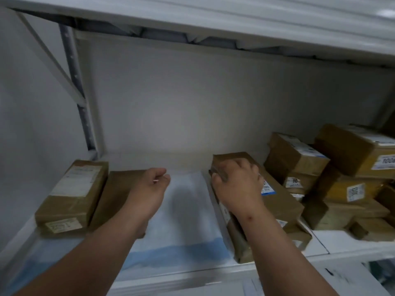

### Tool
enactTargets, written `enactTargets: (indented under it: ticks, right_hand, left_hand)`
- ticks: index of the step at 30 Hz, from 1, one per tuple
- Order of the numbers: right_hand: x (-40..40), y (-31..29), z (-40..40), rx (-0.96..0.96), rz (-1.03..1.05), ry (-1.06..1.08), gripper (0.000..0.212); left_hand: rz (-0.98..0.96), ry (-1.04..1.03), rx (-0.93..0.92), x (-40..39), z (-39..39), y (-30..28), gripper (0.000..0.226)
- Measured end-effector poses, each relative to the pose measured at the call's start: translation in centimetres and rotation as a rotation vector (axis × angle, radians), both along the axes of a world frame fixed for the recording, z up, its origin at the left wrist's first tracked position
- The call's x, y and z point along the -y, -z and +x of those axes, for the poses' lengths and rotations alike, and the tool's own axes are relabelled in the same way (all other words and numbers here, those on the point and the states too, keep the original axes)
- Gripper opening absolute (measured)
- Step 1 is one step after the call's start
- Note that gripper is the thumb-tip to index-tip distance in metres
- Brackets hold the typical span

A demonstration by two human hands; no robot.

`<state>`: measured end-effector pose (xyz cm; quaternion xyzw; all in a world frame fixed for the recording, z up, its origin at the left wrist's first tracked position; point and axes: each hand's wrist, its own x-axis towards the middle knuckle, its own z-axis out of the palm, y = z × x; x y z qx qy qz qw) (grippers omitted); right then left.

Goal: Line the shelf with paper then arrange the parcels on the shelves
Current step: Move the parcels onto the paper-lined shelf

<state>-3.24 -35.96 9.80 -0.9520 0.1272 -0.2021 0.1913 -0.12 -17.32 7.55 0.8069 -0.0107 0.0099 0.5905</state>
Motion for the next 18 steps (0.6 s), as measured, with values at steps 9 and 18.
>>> enactTargets:
  ticks: [9,18]
  right_hand:
    - [11.9,0.2,-2.3,-0.442,0.087,0.267,0.057]
    - [13.8,1.1,-2.8,-0.201,0.624,-0.031,0.043]
  left_hand:
    - [-0.134,0.278,-0.403,11.0,-2.4,3.7,0.023]
    - [-0.346,0.234,-0.44,15.1,-3.4,4.0,0.036]
